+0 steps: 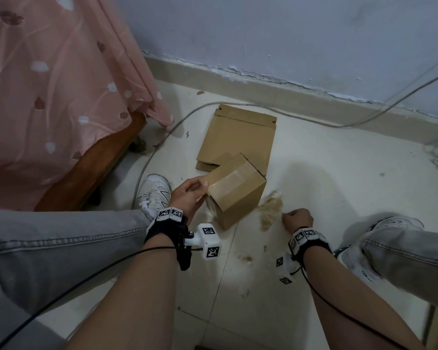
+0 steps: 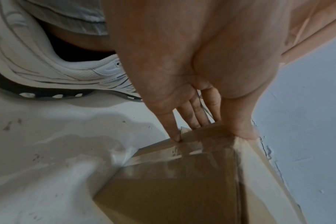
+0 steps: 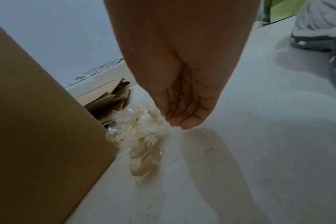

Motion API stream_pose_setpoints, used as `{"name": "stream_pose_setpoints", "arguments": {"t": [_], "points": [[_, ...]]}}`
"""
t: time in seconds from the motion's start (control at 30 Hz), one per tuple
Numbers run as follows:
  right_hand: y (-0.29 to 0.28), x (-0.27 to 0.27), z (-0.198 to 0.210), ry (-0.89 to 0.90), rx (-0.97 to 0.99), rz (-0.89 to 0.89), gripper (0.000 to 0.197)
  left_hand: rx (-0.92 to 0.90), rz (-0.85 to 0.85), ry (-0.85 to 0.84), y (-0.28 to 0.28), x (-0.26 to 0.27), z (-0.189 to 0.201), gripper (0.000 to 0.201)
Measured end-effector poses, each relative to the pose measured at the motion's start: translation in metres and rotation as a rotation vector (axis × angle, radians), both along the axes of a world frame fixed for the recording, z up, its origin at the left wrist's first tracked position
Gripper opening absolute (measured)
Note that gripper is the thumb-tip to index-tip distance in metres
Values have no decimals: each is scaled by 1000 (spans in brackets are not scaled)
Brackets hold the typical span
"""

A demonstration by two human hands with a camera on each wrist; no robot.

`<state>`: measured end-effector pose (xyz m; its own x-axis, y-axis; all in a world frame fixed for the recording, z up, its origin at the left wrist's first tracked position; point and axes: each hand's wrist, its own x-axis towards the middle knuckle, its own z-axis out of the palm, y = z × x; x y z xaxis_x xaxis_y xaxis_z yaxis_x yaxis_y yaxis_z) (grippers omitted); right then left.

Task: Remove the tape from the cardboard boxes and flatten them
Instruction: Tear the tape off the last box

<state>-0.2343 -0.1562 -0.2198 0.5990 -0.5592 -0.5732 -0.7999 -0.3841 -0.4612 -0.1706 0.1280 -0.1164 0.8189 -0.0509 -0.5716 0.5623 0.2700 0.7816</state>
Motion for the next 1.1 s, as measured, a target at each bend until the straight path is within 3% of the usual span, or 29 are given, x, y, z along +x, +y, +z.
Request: {"name": "stream_pose_setpoints", "arguments": {"t": [0.17, 0.3, 0.43, 0.63, 0.93, 1.1], "points": [[16, 11, 3, 29, -127, 151, 33, -3, -1, 3, 1, 0, -1, 13], [25, 12, 11, 81, -203, 264, 19, -6, -2, -2, 1, 0, -1, 12], [39, 6, 15, 109, -299, 442, 27, -6, -6, 3, 1, 1, -2, 11], [44, -2, 15, 147, -318, 534, 26, 18, -1, -2, 1, 0, -4, 11], [36, -4, 29, 146, -185, 326, 14, 38, -2, 9, 2, 1, -6, 21], [14, 2, 48, -12, -100, 103, 26, 90, -21, 1, 2, 0, 0, 21]]}}
